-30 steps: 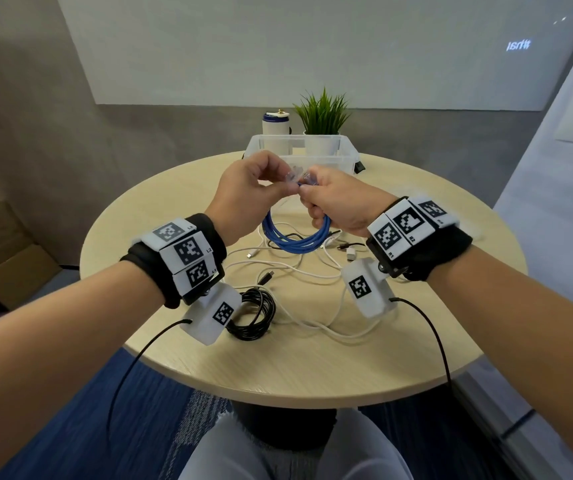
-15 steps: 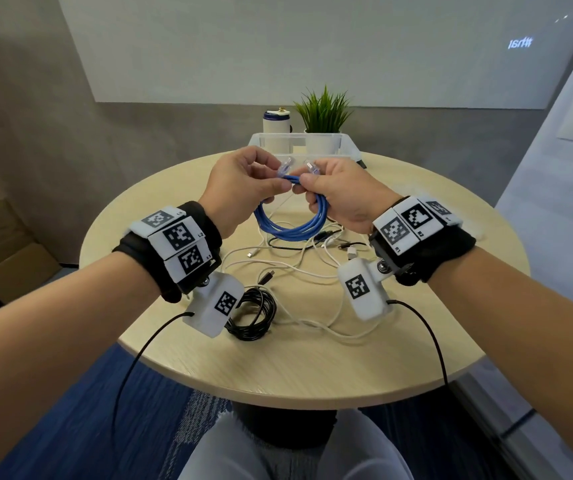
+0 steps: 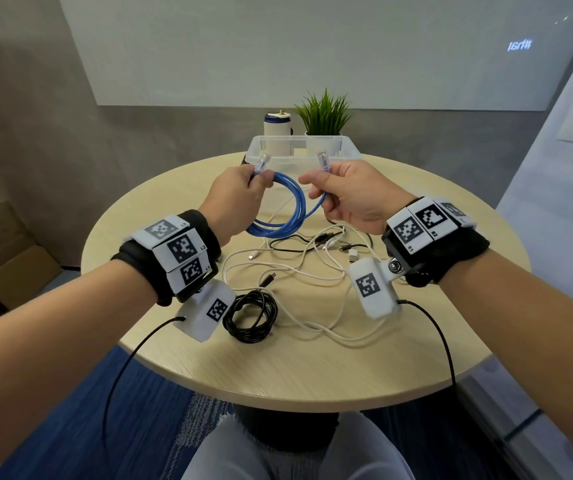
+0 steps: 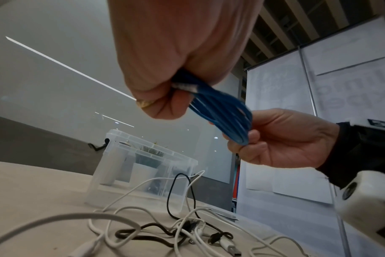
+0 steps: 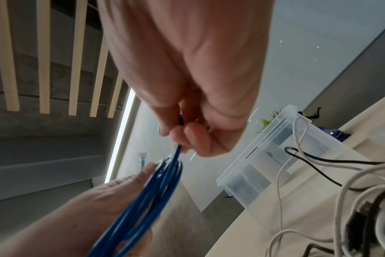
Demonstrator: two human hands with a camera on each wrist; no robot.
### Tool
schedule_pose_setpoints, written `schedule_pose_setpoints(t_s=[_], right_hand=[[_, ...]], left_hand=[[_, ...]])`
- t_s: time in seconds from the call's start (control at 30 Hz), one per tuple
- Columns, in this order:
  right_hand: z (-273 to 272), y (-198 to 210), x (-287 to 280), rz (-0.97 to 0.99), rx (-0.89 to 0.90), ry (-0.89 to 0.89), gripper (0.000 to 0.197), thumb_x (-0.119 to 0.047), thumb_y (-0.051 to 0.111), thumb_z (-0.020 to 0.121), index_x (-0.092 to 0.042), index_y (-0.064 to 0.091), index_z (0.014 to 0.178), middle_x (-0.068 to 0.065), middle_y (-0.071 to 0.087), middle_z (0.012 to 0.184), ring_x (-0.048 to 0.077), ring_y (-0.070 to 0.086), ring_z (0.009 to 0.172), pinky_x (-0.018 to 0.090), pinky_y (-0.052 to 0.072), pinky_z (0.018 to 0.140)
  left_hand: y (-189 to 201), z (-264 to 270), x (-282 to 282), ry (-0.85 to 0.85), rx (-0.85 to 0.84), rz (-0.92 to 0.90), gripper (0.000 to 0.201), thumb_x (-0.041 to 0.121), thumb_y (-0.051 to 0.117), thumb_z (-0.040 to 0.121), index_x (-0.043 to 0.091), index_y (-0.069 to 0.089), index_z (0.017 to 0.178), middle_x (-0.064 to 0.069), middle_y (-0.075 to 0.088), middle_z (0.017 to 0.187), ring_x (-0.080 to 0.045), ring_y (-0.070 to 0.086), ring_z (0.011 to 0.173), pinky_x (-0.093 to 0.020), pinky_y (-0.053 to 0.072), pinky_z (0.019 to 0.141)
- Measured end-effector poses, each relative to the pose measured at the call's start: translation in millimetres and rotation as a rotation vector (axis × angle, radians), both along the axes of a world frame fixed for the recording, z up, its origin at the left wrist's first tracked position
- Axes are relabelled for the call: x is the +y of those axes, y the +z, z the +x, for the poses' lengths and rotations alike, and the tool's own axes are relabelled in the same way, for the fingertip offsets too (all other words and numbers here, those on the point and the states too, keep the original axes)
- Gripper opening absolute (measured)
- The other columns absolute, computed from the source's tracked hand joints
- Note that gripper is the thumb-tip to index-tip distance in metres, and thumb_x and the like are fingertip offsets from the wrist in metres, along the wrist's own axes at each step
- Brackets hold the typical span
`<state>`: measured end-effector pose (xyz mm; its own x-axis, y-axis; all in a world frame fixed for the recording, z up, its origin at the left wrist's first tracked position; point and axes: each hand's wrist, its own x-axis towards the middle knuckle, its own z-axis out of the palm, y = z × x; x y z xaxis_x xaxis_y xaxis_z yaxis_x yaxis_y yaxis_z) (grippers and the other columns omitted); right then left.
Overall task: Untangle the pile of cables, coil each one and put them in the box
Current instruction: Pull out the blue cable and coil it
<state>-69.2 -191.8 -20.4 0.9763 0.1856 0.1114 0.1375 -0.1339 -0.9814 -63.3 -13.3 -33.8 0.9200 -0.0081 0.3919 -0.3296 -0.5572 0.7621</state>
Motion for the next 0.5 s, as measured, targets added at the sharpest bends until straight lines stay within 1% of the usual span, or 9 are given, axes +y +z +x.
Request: schedule_pose_setpoints(t_s=[0.07, 0.13, 0.2, 0.27, 0.37, 0.43, 0.5], right_hand=[[-2.7, 0.2, -1.6, 0.063, 0.024, 0.071, 0.017, -0.01, 0.051, 0.097, -0.001, 0.061, 0.107, 0.006, 0.055, 0.075, 0.008, 0.047, 0.052, 0.018, 0.042, 0.048], [-4.6, -0.1, -3.3, 0.108, 0.031, 0.117, 0.016, -0.005, 0.047, 0.097, -0.004, 0.061, 0.106, 0.006, 0.057, 0.074, 0.008, 0.052, 0.055, 0.019, 0.046, 0.053], [-5.8, -0.6, -4.4, 0.117, 0.017, 0.142, 0.017, -0.003, 0.048, 0.096, -0.005, 0.062, 0.105, 0.006, 0.06, 0.074, 0.008, 0.054, 0.056, 0.019, 0.047, 0.056], [-7.6, -0.6, -4.5, 0.103, -0.004, 0.164, 0.014, -0.002, 0.052, 0.094, -0.007, 0.062, 0.102, 0.006, 0.062, 0.072, 0.009, 0.054, 0.056, 0.019, 0.046, 0.057], [-9.4, -0.2, -4.0, 0.106, -0.006, 0.182, 0.007, -0.001, 0.055, 0.092, -0.007, 0.057, 0.094, 0.007, 0.067, 0.069, 0.012, 0.056, 0.056, 0.02, 0.047, 0.055], [-9.0, -0.6, -4.2, 0.131, 0.009, 0.169, 0.008, -0.001, 0.055, 0.092, -0.008, 0.055, 0.087, 0.007, 0.068, 0.067, 0.013, 0.058, 0.054, 0.022, 0.048, 0.053], [-7.6, -2.0, -4.7, 0.143, 0.026, 0.16, 0.008, -0.003, 0.055, 0.092, -0.008, 0.054, 0.086, 0.006, 0.068, 0.066, 0.014, 0.06, 0.053, 0.022, 0.05, 0.052]], left_hand=[[0.3, 1.3, 3.7, 0.056, -0.004, 0.049, 0.029, 0.031, 0.04, 0.1, 0.012, 0.062, 0.098, 0.001, 0.041, 0.06, -0.016, 0.04, 0.054, -0.027, 0.037, 0.052], [0.9, 2.8, 7.7, 0.106, 0.005, 0.072, 0.03, 0.031, 0.039, 0.1, 0.012, 0.062, 0.098, 0.001, 0.043, 0.062, -0.015, 0.041, 0.054, -0.026, 0.035, 0.049], [1.7, 4.1, 10.7, 0.141, 0.018, 0.072, 0.031, 0.032, 0.038, 0.101, 0.011, 0.062, 0.1, 0.001, 0.044, 0.064, -0.014, 0.041, 0.055, -0.025, 0.035, 0.048], [3.1, 4.5, 11.9, 0.161, 0.029, 0.071, 0.032, 0.032, 0.036, 0.101, 0.011, 0.061, 0.102, 0.002, 0.045, 0.066, -0.013, 0.042, 0.056, -0.025, 0.035, 0.048], [4.1, 5.2, 13.3, 0.183, 0.04, 0.065, 0.033, 0.032, 0.035, 0.102, 0.011, 0.059, 0.106, 0.001, 0.046, 0.068, -0.013, 0.044, 0.058, -0.025, 0.037, 0.049], [3.9, 5.5, 14.3, 0.194, 0.046, 0.069, 0.033, 0.033, 0.034, 0.102, 0.011, 0.059, 0.107, 0.001, 0.047, 0.07, -0.014, 0.044, 0.059, -0.025, 0.037, 0.05], [3.0, 5.0, 13.7, 0.191, 0.044, 0.083, 0.034, 0.033, 0.034, 0.102, 0.01, 0.058, 0.107, 0.001, 0.047, 0.07, -0.014, 0.044, 0.059, -0.025, 0.036, 0.05]])
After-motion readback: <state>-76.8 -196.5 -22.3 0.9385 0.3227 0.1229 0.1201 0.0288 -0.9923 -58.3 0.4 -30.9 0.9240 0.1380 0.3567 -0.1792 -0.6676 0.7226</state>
